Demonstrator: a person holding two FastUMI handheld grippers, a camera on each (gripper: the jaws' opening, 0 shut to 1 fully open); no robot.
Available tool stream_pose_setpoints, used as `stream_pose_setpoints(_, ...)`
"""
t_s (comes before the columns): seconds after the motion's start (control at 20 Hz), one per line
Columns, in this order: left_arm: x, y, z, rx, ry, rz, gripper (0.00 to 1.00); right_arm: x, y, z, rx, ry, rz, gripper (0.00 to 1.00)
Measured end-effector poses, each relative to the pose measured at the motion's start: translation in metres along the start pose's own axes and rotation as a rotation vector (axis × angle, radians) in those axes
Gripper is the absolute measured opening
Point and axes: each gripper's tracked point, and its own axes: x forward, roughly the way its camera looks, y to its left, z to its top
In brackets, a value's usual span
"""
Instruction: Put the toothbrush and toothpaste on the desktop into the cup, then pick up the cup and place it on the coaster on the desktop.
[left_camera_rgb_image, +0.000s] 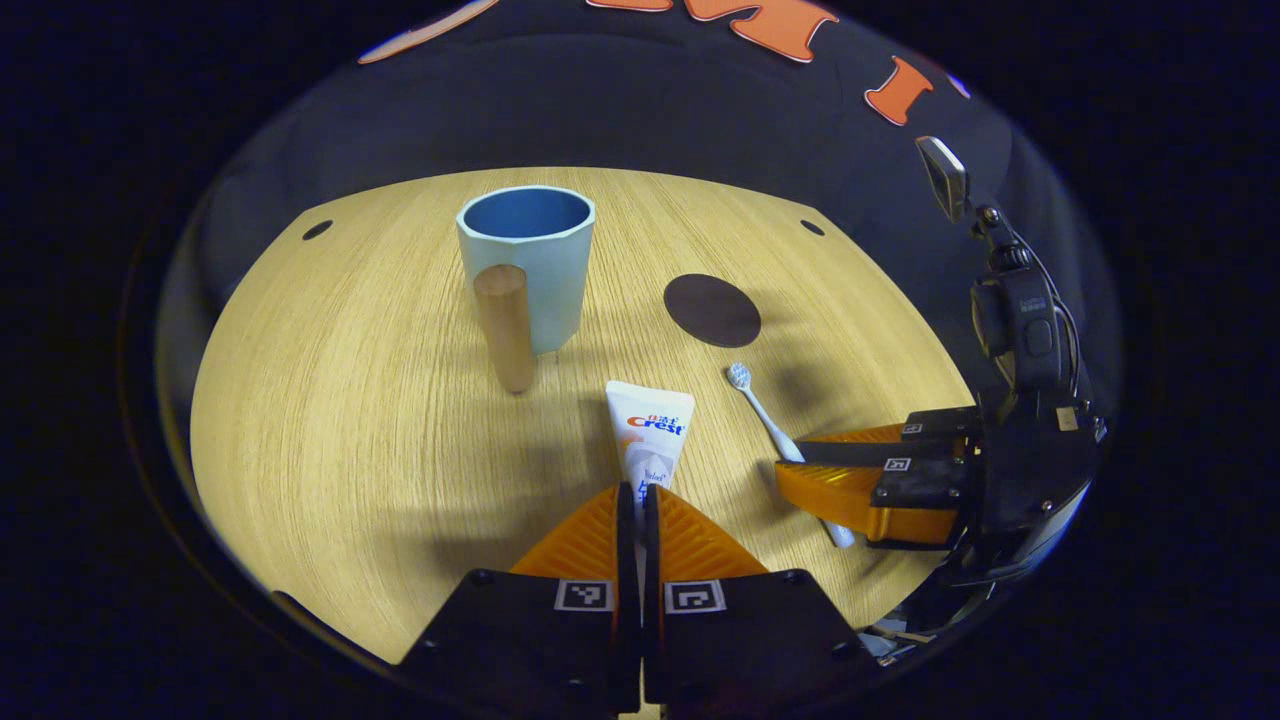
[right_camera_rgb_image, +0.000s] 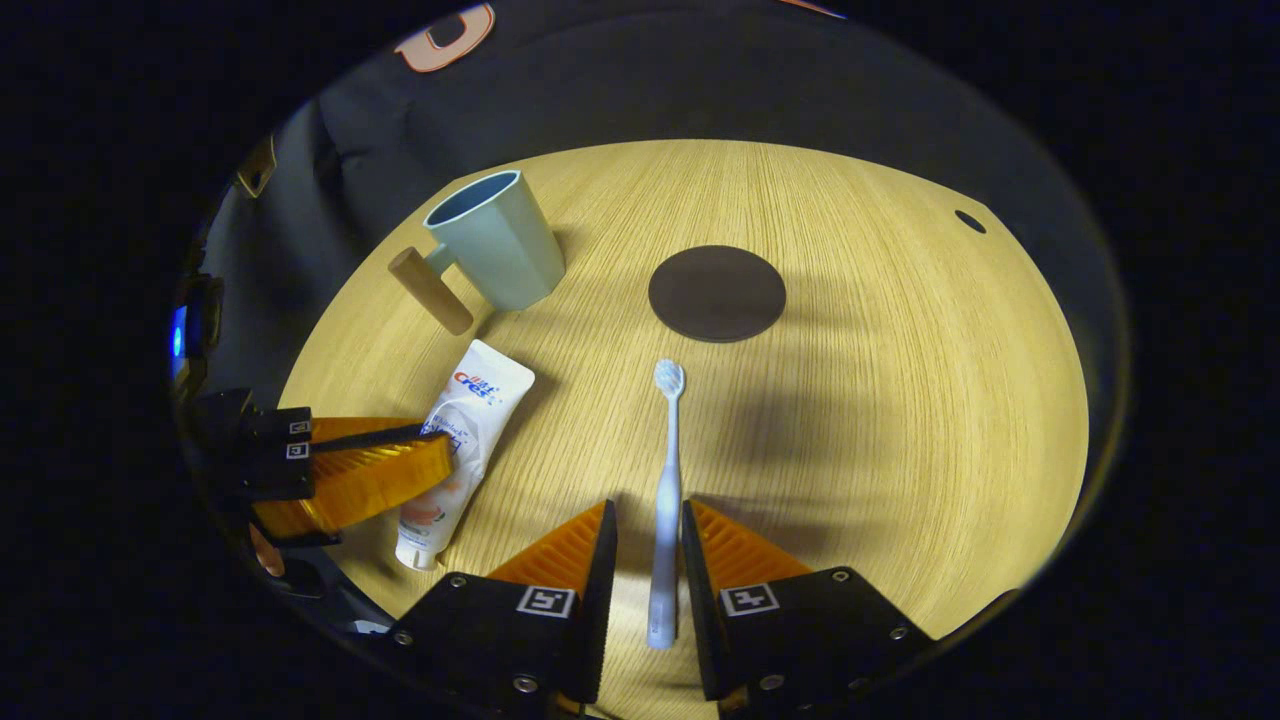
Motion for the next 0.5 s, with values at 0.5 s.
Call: stream_pose_setpoints(0.5, -0.017, 0.013, 0.035, 0.048, -0.223, -0.004, 0.05, -0.014, -0.014, 0.027, 0.029, -0.177, 0.000, 0.06)
